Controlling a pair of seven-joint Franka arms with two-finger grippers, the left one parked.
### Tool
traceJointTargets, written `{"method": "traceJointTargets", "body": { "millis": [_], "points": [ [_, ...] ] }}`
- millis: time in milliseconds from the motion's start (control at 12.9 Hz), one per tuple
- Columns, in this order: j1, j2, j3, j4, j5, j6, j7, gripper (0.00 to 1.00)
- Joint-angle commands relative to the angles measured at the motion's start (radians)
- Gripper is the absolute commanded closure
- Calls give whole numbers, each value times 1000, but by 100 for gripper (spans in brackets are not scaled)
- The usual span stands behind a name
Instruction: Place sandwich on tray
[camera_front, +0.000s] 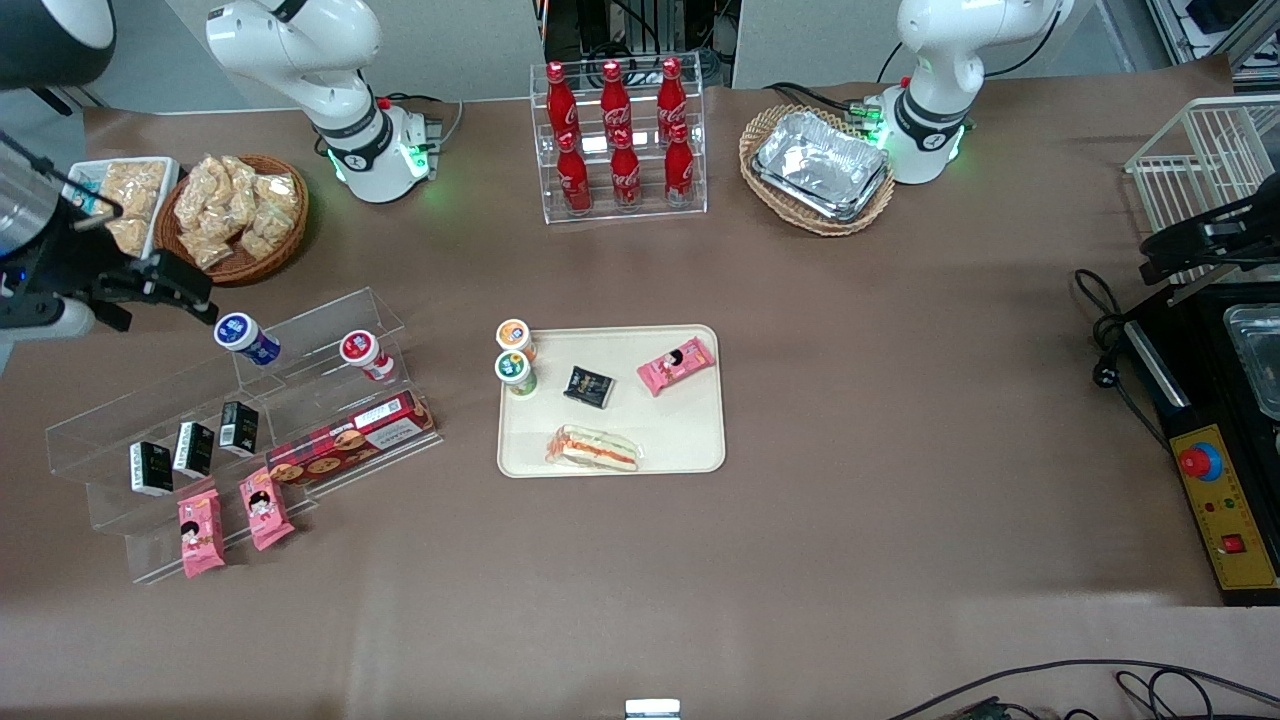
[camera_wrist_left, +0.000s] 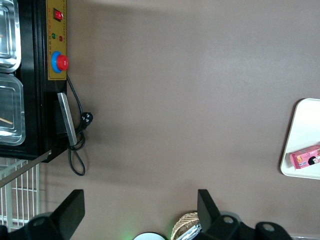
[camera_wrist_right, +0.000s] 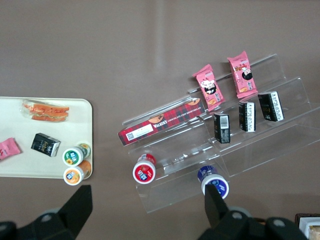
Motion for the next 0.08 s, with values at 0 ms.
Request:
{"method": "traceJointTargets", "body": {
  "millis": [0],
  "points": [
    [-44, -40, 20, -32, -3, -52, -5, 0]
  ]
}}
